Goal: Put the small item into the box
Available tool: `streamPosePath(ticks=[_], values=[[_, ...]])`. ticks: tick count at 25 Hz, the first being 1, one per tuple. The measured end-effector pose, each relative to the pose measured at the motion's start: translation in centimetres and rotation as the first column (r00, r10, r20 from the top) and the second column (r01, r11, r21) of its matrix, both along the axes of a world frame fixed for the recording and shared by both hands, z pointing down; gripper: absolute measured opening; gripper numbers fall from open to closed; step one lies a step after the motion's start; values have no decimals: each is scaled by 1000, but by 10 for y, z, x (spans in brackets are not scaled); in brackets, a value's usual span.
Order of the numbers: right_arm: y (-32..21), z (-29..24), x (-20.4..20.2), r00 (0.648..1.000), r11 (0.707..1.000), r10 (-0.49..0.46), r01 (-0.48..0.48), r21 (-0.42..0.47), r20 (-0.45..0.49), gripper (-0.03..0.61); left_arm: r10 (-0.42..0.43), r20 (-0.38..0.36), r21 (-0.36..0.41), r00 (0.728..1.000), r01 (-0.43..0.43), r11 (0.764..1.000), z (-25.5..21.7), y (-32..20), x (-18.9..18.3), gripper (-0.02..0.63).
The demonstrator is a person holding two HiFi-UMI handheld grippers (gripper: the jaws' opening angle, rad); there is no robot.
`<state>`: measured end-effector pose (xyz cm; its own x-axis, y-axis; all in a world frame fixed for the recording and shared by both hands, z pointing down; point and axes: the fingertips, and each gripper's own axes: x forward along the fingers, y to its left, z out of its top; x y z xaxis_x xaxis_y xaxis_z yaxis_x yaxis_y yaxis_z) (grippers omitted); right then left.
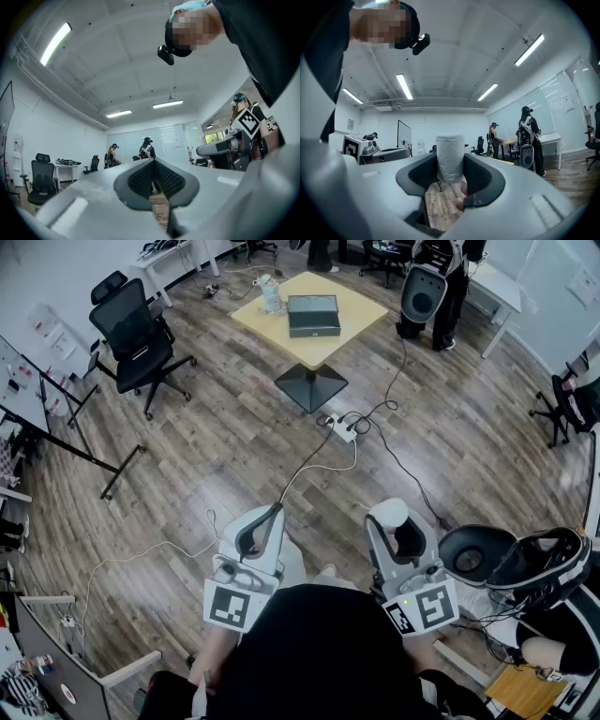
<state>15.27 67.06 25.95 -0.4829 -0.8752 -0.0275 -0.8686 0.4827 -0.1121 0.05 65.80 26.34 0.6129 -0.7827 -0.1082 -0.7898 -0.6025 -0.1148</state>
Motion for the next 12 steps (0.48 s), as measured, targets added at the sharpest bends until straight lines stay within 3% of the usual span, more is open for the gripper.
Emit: streamPosePath(ticks=[12], values=[[13,5,7,1000,1000,-21,22,-14,8,176,7,22,-13,1000,-6,1000,7,20,20,2]])
